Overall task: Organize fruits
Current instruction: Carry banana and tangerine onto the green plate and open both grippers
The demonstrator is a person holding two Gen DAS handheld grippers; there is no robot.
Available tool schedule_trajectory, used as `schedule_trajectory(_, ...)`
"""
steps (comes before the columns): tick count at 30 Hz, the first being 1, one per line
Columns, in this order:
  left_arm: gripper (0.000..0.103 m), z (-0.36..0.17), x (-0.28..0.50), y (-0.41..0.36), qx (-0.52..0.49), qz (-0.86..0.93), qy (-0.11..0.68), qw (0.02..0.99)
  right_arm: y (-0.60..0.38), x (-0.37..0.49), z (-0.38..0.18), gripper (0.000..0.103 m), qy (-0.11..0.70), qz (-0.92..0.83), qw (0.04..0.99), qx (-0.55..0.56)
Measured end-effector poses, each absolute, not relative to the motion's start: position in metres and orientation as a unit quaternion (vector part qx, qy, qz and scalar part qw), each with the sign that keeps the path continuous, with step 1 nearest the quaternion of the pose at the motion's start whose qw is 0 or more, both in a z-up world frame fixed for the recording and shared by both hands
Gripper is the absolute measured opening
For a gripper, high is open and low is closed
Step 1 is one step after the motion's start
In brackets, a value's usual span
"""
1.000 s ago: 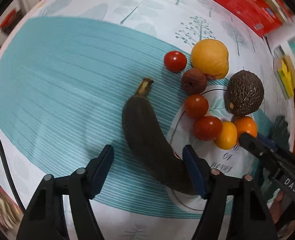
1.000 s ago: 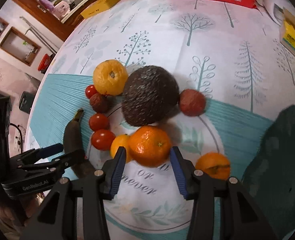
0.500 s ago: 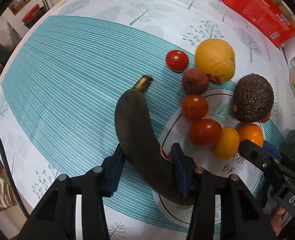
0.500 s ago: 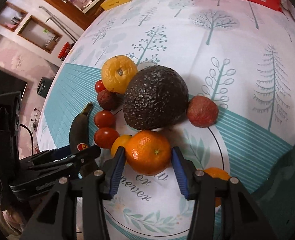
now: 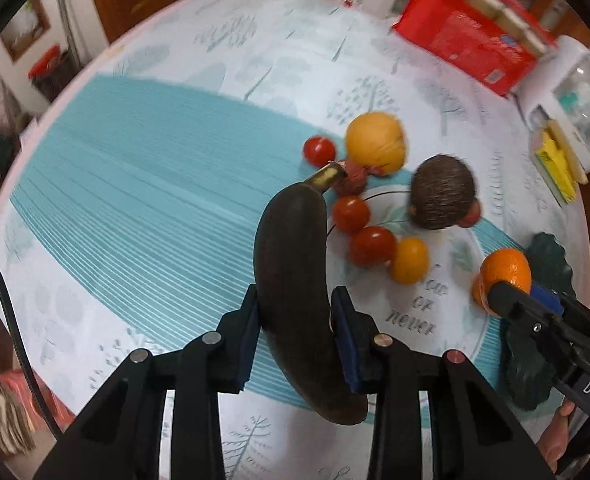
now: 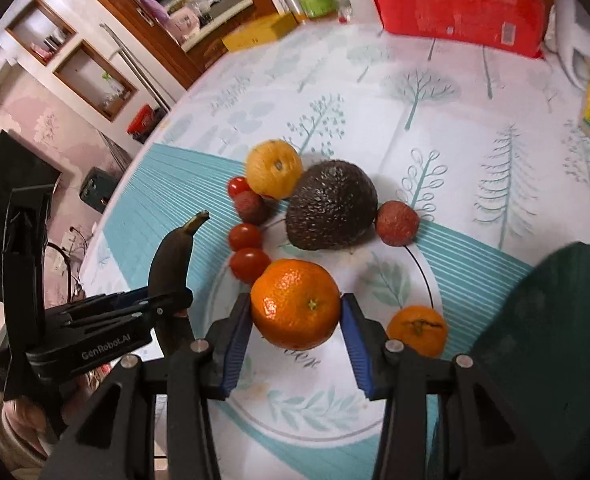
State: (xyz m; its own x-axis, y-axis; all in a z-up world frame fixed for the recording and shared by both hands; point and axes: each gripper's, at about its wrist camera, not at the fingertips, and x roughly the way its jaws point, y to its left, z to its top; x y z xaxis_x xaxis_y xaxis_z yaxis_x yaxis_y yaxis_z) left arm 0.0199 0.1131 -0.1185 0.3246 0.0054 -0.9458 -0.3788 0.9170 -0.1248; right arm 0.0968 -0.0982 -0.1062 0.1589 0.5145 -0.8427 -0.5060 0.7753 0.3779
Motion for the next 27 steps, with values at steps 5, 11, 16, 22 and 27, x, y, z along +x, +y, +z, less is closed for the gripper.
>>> schedule_trajectory(5,0.033,-0.081,0.018,0.089,-0.128,0.082,0.554,0.818,-0.121,0.075,-0.089,0.044,0.539,0.319,0.780,0.017)
schedule_trajectory(11,0.033,-0.045,0.027,0.030,-0.067,0.005,0.545,0.836,-0.164,0.047,-0.062,0.045,0.515,0.268,0.813,0.022)
schedule_trajectory(16,0.033,-0.027,0.045,-0.037,-0.024,-0.063,0.529,0.846,-0.221,0.037,-0.045,0.045,0.509,0.185,0.840,0.030)
schedule_trajectory(22,0.033,-0.037,0.070,-0.110,0.015,-0.122,0.532,0.838,-0.282,0.032,-0.046,0.045,0.512,0.093,0.853,0.043)
schedule_trajectory(27,0.034,-0.070,0.092,-0.160,0.048,-0.147,0.553,0.819,-0.315,0.033,-0.066,0.045,0.528,0.050,0.846,0.054)
